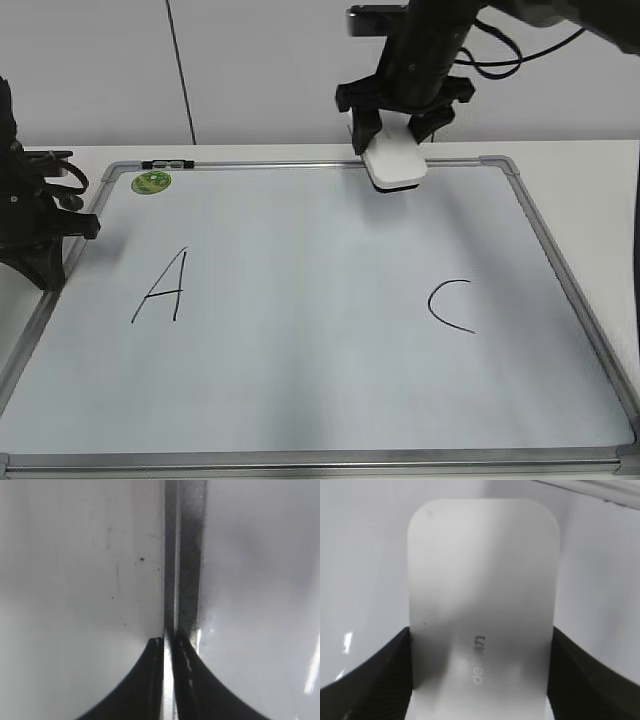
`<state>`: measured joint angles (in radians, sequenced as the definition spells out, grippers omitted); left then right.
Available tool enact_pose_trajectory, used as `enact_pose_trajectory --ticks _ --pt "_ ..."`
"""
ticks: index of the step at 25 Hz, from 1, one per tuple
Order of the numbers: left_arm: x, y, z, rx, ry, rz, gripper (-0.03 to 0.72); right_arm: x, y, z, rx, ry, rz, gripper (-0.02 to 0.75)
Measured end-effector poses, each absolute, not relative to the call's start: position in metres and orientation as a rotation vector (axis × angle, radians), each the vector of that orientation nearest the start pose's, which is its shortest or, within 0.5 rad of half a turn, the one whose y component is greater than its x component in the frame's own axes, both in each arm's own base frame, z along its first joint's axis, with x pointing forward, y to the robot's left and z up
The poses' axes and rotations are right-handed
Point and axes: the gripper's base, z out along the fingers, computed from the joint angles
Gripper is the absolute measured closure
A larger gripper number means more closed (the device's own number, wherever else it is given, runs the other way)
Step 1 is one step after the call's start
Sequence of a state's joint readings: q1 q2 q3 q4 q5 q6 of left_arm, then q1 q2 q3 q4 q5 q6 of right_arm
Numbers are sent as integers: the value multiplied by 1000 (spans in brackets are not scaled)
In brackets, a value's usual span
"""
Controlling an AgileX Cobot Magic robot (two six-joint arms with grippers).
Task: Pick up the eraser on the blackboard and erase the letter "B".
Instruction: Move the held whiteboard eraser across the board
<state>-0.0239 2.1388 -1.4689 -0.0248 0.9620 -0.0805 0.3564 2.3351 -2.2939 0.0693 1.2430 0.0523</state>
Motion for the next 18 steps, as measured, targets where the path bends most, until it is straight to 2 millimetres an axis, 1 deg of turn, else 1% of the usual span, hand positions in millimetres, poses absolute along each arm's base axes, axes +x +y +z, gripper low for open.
enact_pose_trajectory --ticks 1,4,5,7,11,14,17,18 --pt "408 -12 130 -110 3114 -34 664 473 177 252 -393 2748 194 209" --pt "408 -12 130 -110 3114 -34 664 477 152 261 -322 2743 162 209" --pt "408 -12 130 -110 3114 -34 664 476 148 262 -312 2746 160 209" --pt "408 -12 130 -110 3114 -34 664 474 129 265 -267 2766 141 209" --pt "408 -12 130 -110 3114 -34 664 467 99 263 -199 2815 88 209" --pt "408 -12 130 -110 3114 -34 664 459 81 261 -161 2853 56 209" --pt "408 -12 130 -110 3114 -34 664 451 65 254 -126 2899 35 209" --pt "408 -12 130 -110 3114 -34 664 448 59 249 -116 2921 29 209"
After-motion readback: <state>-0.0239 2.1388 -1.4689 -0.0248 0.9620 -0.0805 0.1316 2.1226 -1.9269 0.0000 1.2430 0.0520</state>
